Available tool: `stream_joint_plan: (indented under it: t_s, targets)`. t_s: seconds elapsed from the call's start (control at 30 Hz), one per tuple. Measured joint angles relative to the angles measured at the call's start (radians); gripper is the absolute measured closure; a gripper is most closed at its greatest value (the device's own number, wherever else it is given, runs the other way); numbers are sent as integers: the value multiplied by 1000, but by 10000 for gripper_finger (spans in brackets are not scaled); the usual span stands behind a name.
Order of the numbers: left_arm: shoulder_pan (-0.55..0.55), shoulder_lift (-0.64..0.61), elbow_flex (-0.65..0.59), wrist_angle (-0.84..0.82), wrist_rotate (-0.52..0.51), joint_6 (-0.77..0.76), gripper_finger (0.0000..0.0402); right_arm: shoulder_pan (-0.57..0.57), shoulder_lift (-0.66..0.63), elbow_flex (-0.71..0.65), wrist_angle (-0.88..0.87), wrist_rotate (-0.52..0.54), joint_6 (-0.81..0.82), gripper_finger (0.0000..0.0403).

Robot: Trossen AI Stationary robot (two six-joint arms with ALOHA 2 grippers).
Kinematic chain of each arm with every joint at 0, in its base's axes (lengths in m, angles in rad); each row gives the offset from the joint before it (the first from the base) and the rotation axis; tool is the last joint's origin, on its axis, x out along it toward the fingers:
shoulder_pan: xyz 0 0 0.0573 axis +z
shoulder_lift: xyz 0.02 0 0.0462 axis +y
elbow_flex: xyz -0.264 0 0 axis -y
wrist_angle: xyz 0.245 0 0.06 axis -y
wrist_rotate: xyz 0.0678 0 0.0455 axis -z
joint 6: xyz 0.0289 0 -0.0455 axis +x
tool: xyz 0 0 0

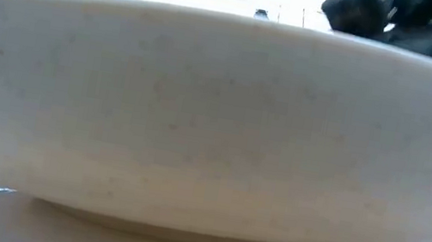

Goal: Place and stack plates onto a shelf
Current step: Stack the light orange plate on top of the black plate on the shelf

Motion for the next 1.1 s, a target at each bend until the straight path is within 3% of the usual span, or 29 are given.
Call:
stream_joint_plan:
  t_s: [0.17,0.27,0.43,0.53,0.6,0.77,0.93,1.1]
  targets:
    - [0,-27,0,29,0,29,278,29,-186,0,-75,10,-30,402]
    - [0,-35,0,39,-1,33,278,20,-296,0,-113,91,-93,402]
    - [0,-43,0,32,0,32,278,-75,-448,0,-136,111,-169,402]
    - [0,-41,0,24,0,32,278,-152,-501,0,-142,209,-183,402]
    - [0,-41,0,26,0,28,278,-198,-512,0,-145,272,-196,402]
    - [0,-42,0,26,0,28,278,-322,-504,20,-155,251,-223,402]
    - [1,-41,0,26,0,31,278,-464,-415,103,-219,105,-177,403]
    - [1,-41,0,25,0,31,278,-563,-300,220,-371,48,-158,403]
